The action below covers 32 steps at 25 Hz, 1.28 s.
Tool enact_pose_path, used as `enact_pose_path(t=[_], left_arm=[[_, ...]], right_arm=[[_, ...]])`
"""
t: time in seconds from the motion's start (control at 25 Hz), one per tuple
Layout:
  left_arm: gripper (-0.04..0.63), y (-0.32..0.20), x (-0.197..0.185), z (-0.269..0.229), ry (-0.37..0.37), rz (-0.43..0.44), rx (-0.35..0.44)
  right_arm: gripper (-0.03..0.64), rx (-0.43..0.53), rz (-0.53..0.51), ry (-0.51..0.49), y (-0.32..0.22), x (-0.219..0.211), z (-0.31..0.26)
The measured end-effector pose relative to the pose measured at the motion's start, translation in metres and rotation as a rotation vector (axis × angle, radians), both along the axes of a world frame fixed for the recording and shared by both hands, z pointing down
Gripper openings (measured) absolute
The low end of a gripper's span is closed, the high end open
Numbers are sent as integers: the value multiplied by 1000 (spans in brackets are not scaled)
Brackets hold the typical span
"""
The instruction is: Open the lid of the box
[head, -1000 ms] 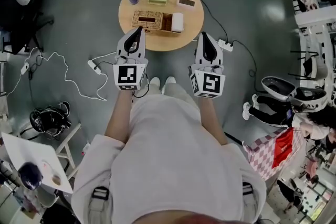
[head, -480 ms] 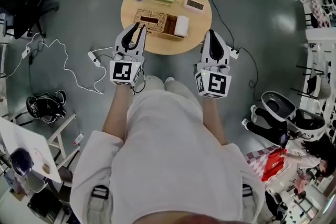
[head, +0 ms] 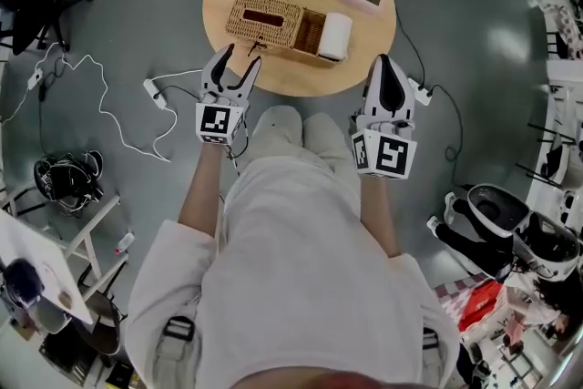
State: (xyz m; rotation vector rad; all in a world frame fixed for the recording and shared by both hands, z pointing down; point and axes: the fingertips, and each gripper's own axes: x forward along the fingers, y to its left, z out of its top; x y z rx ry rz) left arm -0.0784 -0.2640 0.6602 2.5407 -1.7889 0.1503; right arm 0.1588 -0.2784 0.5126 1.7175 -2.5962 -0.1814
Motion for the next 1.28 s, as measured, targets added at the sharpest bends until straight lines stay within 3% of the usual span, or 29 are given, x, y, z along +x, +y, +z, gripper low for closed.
enact_pose_path(t=[0.28,0.36,0.4,0.44,0.56,0.92,1.28], left_arm=[[223,-22,-3,97,-23,-17,-48],[126,-26,-5,108,-39,-37,-54],[24,-27,-7,111,-41,-56,-53],[-8,-28,-10,112,-33,-75,-50],[-8,-27,-14,95,-10,-94,-35],[-8,-37,2,-2,-29,-65,-56],[-8,-103,2,-52,-80,-42,-77]], right_arm=[[-11,-6,15,50,-6,8,55],[-11,-10,30,58,-5,13,57],[-11,-13,35,65,-3,15,56],[-11,-17,38,73,-1,16,53],[-11,-31,47,91,3,20,40],[-11,-67,42,104,-2,17,-45],[-11,-76,96,124,12,26,-123]])
